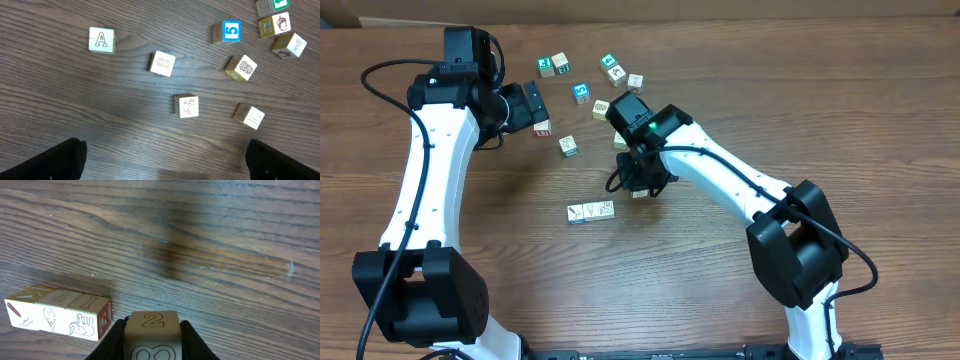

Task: Form a horizontal line
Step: 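Lower the number-2 block onto the table right of the row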

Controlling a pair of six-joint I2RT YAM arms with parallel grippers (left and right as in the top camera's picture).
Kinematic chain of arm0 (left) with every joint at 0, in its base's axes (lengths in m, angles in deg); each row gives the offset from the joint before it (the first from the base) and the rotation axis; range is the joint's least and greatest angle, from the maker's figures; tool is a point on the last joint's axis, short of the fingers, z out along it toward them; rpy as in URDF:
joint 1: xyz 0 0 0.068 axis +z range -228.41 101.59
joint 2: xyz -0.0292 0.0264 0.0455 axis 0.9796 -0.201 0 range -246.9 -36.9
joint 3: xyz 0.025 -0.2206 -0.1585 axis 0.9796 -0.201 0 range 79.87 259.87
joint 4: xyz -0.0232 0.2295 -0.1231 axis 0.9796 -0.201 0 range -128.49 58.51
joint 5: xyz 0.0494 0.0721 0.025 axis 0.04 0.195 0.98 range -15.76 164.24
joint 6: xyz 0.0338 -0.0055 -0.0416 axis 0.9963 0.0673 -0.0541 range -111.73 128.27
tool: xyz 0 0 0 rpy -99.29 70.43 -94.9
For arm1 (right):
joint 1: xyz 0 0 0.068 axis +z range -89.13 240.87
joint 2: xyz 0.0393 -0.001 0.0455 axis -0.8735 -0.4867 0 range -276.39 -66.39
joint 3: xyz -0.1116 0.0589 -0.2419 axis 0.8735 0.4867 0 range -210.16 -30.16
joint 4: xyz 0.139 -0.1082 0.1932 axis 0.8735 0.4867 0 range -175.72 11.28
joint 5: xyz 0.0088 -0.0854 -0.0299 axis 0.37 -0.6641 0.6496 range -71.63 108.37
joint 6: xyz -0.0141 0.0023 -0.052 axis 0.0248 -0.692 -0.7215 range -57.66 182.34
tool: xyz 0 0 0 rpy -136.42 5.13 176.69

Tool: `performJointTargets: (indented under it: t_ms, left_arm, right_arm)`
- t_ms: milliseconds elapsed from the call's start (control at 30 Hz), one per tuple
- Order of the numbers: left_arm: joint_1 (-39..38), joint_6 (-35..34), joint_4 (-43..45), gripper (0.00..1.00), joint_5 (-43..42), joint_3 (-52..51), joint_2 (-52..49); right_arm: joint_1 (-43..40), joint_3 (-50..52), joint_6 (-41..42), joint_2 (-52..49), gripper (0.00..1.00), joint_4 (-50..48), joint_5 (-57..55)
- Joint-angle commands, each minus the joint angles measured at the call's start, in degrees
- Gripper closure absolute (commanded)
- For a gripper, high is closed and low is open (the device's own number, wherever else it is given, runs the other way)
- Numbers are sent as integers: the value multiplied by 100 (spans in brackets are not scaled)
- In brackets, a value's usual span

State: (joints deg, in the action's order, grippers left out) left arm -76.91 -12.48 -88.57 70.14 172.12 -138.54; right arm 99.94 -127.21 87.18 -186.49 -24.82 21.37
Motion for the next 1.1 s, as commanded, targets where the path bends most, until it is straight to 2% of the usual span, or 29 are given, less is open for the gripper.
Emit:
performJointTargets:
  t_ms: [0, 867, 1067]
  left_arm:
    - [-2, 42, 9, 1, 2, 79, 9]
    - [-2, 42, 11, 1, 2, 79, 9]
    - [-2, 42, 11, 1, 2, 79, 9]
  right_arm:
    - [98, 155, 398, 46, 96, -39, -514]
    - [181, 828, 546, 46, 95, -710, -422]
    - [181, 828, 562, 46, 88, -704, -396]
